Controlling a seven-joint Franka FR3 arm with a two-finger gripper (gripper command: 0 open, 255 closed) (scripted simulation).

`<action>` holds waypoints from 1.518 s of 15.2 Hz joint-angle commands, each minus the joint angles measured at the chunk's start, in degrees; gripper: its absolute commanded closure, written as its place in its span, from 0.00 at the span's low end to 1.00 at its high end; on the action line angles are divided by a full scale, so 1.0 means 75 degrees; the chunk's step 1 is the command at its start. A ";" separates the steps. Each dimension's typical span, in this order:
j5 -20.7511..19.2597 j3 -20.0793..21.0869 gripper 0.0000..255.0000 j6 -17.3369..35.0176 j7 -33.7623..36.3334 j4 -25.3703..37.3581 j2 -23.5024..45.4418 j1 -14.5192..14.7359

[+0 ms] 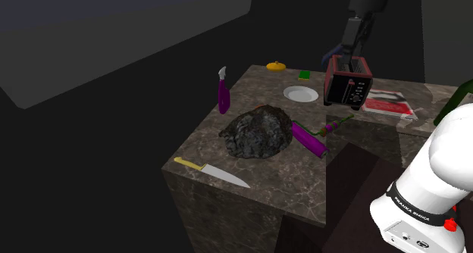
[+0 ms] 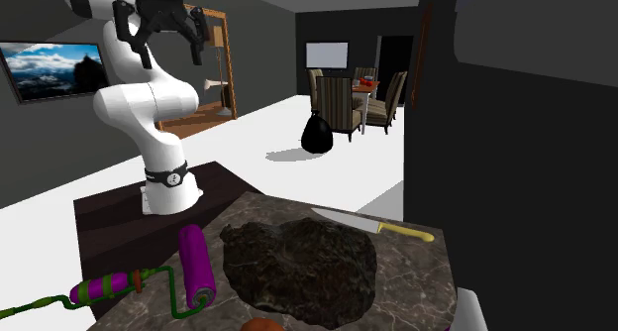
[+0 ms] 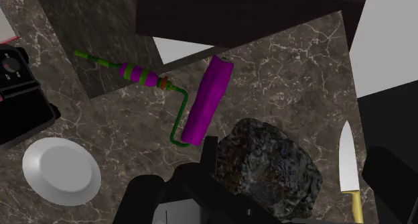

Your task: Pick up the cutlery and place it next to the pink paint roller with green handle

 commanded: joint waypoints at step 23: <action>0.0636 0.1845 0.00 0.4634 0.1181 0.0252 0.4669 0.0887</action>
